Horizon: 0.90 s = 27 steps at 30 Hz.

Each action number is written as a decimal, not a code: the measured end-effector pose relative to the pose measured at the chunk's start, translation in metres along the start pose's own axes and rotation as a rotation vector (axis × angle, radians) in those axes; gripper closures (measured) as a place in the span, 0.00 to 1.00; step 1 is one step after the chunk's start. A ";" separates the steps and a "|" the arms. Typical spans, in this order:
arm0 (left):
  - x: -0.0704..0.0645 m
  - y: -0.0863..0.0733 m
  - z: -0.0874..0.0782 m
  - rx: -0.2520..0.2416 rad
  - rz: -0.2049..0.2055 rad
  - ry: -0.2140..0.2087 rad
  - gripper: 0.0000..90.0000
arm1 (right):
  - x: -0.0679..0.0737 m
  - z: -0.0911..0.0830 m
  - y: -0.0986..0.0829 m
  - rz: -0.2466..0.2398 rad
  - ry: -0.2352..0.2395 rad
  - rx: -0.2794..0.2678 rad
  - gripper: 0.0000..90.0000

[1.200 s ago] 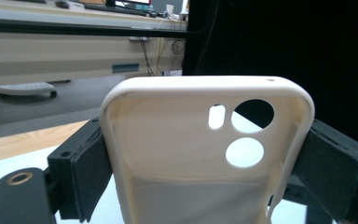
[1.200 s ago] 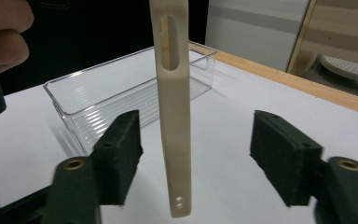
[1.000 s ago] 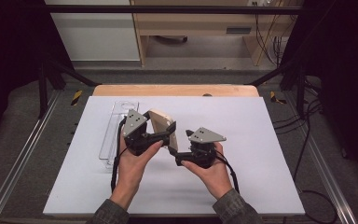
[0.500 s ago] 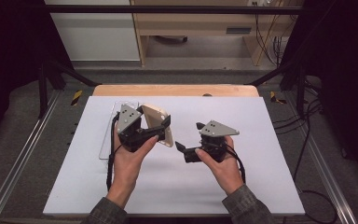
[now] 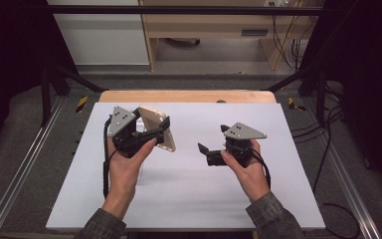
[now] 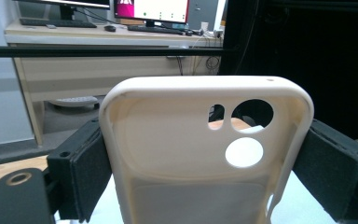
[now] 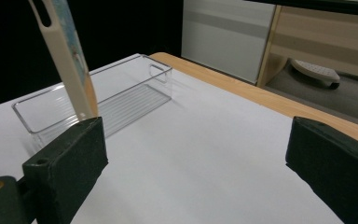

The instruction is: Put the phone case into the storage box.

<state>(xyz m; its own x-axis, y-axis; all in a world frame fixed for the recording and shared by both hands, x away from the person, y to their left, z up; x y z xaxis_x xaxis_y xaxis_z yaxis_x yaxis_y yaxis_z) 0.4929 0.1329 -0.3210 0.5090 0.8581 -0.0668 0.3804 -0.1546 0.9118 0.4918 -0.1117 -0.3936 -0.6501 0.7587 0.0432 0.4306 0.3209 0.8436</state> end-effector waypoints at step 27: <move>0.025 0.013 -0.029 -0.021 -0.026 0.056 0.12 | -0.023 -0.019 0.000 0.039 -0.011 -0.011 0.08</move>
<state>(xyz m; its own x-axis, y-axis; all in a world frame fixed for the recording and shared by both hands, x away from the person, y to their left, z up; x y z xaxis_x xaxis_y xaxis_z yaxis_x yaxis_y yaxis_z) 0.4886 0.1665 -0.2990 0.4551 0.8878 -0.0684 0.3761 -0.1220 0.9185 0.4951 -0.1399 -0.3847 -0.6257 0.7768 0.0707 0.4488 0.2844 0.8472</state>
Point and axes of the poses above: each handheld gripper's, and its own axes: z roughly forward along the jaws, y roughly out of its top, x roughly to its left, the point moved 4 cm from there along z, roughly forward along the jaws, and after that the axes turned 14 degrees about x, right-handed, at the moved point
